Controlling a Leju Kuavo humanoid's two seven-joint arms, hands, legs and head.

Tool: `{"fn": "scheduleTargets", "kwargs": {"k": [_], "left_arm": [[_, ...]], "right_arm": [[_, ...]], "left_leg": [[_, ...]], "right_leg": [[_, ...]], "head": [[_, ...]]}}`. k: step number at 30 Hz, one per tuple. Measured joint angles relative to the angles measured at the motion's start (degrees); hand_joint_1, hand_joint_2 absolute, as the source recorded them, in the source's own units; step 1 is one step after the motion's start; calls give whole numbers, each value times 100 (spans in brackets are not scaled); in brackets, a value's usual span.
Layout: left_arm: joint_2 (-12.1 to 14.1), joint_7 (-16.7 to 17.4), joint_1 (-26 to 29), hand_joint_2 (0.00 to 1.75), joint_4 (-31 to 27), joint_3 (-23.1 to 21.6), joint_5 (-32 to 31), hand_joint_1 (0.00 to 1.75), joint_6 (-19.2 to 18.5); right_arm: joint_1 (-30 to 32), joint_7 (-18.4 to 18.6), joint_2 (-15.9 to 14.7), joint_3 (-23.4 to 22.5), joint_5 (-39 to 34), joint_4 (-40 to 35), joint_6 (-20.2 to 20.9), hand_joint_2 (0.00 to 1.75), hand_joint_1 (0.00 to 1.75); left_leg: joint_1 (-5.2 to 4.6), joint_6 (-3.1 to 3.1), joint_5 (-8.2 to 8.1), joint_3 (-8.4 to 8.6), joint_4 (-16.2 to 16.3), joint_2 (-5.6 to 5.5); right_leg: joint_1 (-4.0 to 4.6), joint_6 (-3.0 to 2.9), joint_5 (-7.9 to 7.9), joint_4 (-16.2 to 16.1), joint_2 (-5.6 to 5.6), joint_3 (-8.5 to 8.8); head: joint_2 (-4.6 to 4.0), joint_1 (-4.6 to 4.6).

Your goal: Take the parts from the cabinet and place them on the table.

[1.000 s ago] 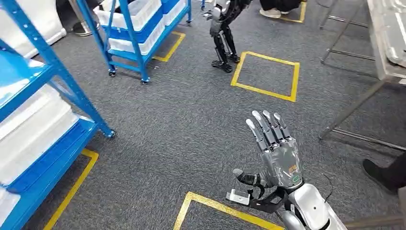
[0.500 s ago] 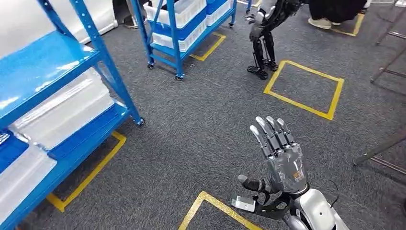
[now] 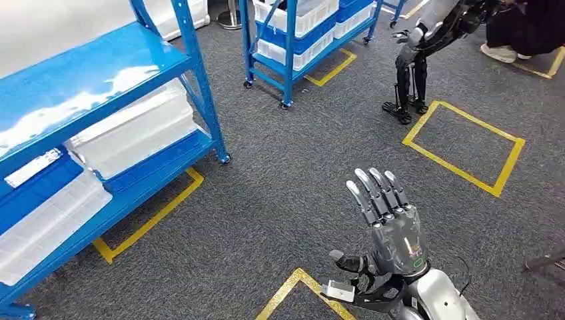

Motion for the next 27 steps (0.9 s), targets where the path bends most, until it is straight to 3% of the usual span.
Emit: {"fn": "scheduleTargets", "kwargs": {"k": [1, 3, 4, 5, 6, 9, 10, 11, 12, 14, 15, 16, 17, 18, 19, 20, 21, 24, 25, 26, 27], "left_arm": [[-2, 0, 6, 0, -2, 0, 2, 0, 0], [-11, 7, 3, 0, -2, 0, 2, 0, 0], [-22, 26, 0, 0, -2, 0, -9, 0, -9], [-33, 43, 8, 0, -4, 0, -26, 0, -22], [-33, 57, -20, 175, -4, 0, -42, 0, -26], [-39, 99, 37, 175, -11, 0, -11, 0, 2], [-37, 131, 34, 175, -22, 11, 24, 0, 18], [-46, 133, 31, 175, -24, 28, 48, 0, 13], [-46, 129, 25, 175, -28, 35, 50, 0, -17], [-48, 114, 11, 175, -63, 35, 13, 0, -61], [-48, 114, 17, 175, -74, 37, 11, 0, -68], [-48, 114, 23, 175, -79, 37, 9, 0, -70], [-48, 114, 33, 175, -90, 37, 2, 0, -77], [-48, 114, 38, 175, -118, 39, -2, 0, -76], [-48, 114, 37, 0, -125, 39, -2, 0, -76], [-46, 114, 28, 0, -140, 39, 2, 0, -76], [-48, 127, 21, 0, -162, 46, 37, 0, -77], [-107, 186, 37, 0, -249, 160, 138, 0, -157], [-120, 186, 49, 0, -280, 175, 112, 0, -197], [-149, 201, 53, 0, -310, 175, 70, 0, -219], [-155, 236, 31, 0, -337, 177, 68, 0, -221]], "right_arm": [[3, 2, 0, 0, -4, 0, 0, 0, 0], [2, 2, 0, -2, -24, 0, 0, 0, 0], [3, -4, 0, -2, -81, 0, -2, 0, 0], [12, -20, 0, -7, -135, 4, -2, 0, 0], [45, -26, 0, -13, -157, -2, -9, 0, 0], [53, -70, 4, -15, -155, 0, 18, 0, 0], [51, -77, 35, -15, -138, 0, 33, 0, 0], [62, -85, 74, -13, -129, 2, 57, 0, 0], [79, -96, 109, -9, -112, 11, 100, 0, 0], [111, -81, 201, 48, -7, 54, 218, 0, 0], [112, -59, 254, 90, 41, 85, 256, 0, 0], [110, -52, 300, 134, 88, 116, 280, 0, 0], [110, -50, 332, 177, 109, 136, 291, 0, 0], [108, -44, 369, 195, 111, 157, 295, 0, 0], [99, -39, 387, 201, 109, 162, 295, 0, 0], [79, -28, 409, 214, 112, 173, 299, 0, 0], [63, 13, 413, 223, 107, 186, 306, 0, 0], [-47, 57, 533, 293, 39, 273, 385, 0, 0], [-93, 70, 585, 334, 42, 306, 459, 0, 0], [-151, 88, 614, 375, 59, 347, 518, 0, 0], [-201, 127, 636, 415, 74, 385, 540, 0, 0]], "left_leg": [[0, -1, 0, 8, 4, -81], [7, -17, -11, 29, 30, -241], [11, -38, -25, 37, 53, -313], [9, -62, -31, 21, 62, -378], [2, -93, -29, -29, 116, -438], [41, -214, 24, -88, 45, -618], [36, -238, -10, -109, 89, -575], [9, -255, -116, -168, 218, -255], [11, -271, -331, -325, 545, -43], [29, -308, -754, -745, 1449, 90], [30, -323, -836, -887, 1755, 104], [29, -329, -780, -901, 1795, 114], [29, -329, -623, -792, 1588, 126], [29, -318, -345, -509, 1077, 159], [24, -306, -179, -312, 706, 222], [5, -272, -65, 5, 76, 471], [-49, -225, -89, 29, 87, 523], [-66, -151, -64, -37, 73, 368], [-28, -108, -36, 0, 17, 315], [2, -79, -3, 54, -29, 252], [12, -42, 10, 49, -38, 210]], "right_leg": [[-2, -3, 159, -83, 1, 13], [-15, -25, 722, -900, 56, 366], [-30, -41, 995, -1429, 171, 606], [-52, -72, 903, -1644, 482, 722], [-48, -75, 921, -1750, 525, 718], [-2, -141, 927, -1718, 358, 710], [-79, -204, 969, -1803, 274, 736], [-53, -239, 974, -1833, 191, 761], [-37, -286, 974, -1834, 109, 764], [4, -311, 957, -1831, -76, 764], [12, -319, 951, -1826, -158, 762], [15, -317, 943, -1821, -234, 765], [16, -313, 931, -1817, -304, 772], [16, -299, 912, -1808, -384, 789], [16, -290, 897, -1803, -428, 801], [22, -260, 867, -1788, -516, 831], [57, -227, 851, -1786, -562, 835], [52, -149, 856, -1802, -681, 861], [77, -119, 838, -1805, -727, 889], [20, -87, 756, -1721, -509, 887], [10, -83, 558, -1462, -237, 761]], "head": [[0, 0], [0, 0], [0, -2], [0, 0], [0, -2], [0, 0], [0, -2], [0, -2], [0, -9], [0, -9], [0, -11], [0, -9], [0, -11], [0, -11], [0, -9], [0, -9], [0, -9], [0, -11], [0, -9], [0, -9], [0, -9]]}}
